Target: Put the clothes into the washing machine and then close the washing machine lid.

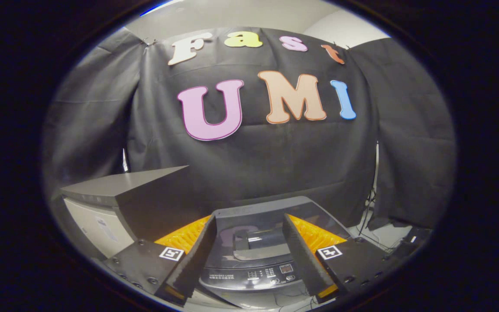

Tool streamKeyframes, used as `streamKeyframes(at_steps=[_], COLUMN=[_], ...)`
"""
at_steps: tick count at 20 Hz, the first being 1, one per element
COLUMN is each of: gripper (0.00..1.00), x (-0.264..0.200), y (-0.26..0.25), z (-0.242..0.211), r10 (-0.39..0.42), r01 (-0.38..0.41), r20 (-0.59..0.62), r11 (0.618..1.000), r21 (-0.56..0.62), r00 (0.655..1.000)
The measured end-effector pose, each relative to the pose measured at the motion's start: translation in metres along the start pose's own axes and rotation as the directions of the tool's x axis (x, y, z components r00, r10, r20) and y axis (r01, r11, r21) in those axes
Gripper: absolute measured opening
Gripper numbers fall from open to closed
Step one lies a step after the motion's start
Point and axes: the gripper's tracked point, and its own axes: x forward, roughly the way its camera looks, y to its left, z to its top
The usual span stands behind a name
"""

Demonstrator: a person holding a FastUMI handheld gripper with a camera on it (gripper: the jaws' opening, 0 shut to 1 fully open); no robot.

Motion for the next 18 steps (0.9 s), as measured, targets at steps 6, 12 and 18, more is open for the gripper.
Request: streamKeyframes(at_steps=[6, 12, 18], gripper=[0.98, 0.97, 0.98], x=[-0.031, -0.064, -0.069], y=[0.011, 0.023, 0.018], z=[0.023, 0.040, 0.037], r10=[0.066, 0.157, 0.208], r01=[-0.069, -0.156, -0.199], r20=[0.056, 0.086, 0.094], r11=[0.997, 0.988, 0.975], r21=[0.045, -0.015, -0.100], r00=[0.996, 0.984, 0.974])
